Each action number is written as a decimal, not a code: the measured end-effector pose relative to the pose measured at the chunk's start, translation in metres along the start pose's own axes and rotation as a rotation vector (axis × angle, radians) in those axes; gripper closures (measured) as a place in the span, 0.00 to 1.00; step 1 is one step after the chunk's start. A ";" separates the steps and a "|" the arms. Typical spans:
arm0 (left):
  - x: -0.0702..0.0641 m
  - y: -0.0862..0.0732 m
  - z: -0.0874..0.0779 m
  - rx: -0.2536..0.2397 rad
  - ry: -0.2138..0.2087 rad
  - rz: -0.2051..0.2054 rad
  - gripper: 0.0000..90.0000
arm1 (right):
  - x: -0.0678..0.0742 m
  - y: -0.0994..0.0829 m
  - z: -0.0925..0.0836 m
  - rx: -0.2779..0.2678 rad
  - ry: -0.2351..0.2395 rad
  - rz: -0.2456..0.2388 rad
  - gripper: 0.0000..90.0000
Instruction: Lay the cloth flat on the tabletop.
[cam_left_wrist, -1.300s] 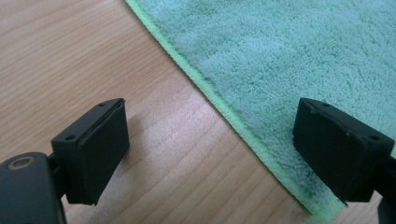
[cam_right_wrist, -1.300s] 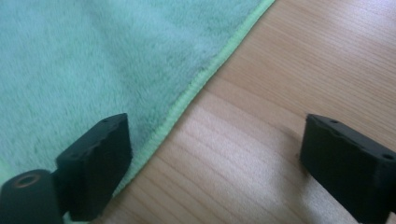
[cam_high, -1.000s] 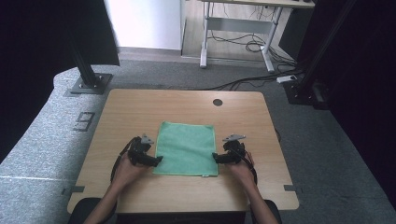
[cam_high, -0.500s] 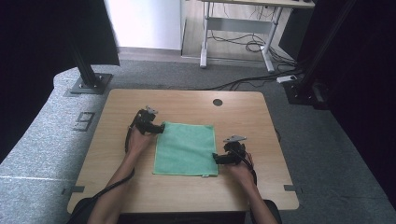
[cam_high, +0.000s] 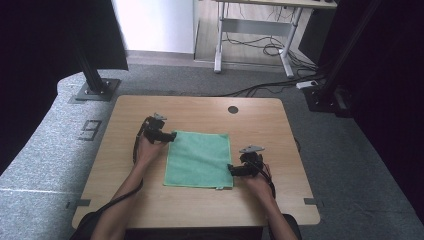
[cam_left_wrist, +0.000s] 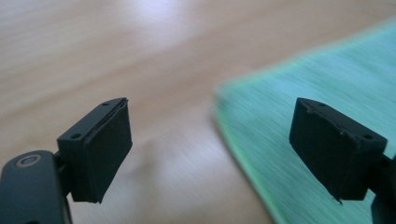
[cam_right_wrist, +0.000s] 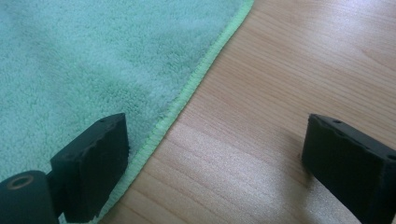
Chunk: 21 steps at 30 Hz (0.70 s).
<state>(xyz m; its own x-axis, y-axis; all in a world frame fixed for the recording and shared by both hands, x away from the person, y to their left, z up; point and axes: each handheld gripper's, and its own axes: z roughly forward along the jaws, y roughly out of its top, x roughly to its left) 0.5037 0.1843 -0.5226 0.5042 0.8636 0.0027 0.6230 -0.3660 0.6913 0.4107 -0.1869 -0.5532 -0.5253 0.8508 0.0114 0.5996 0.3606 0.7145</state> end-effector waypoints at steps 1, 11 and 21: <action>-0.007 -0.006 -0.007 0.010 -0.007 0.024 0.15 | 0.000 0.000 0.000 0.002 0.001 0.000 0.08; -0.051 -0.073 -0.047 0.084 -0.059 0.129 0.11 | -0.001 0.000 0.001 0.005 -0.011 0.009 0.03; -0.041 -0.067 -0.036 0.074 -0.061 0.080 0.08 | -0.009 0.005 0.007 0.013 -0.020 0.021 0.00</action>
<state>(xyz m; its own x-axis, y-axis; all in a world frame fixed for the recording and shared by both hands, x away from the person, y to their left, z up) 0.4200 0.1862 -0.5425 0.5884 0.8085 0.0106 0.6206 -0.4600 0.6350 0.4227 -0.1899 -0.5546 -0.5007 0.8656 0.0119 0.6181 0.3478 0.7049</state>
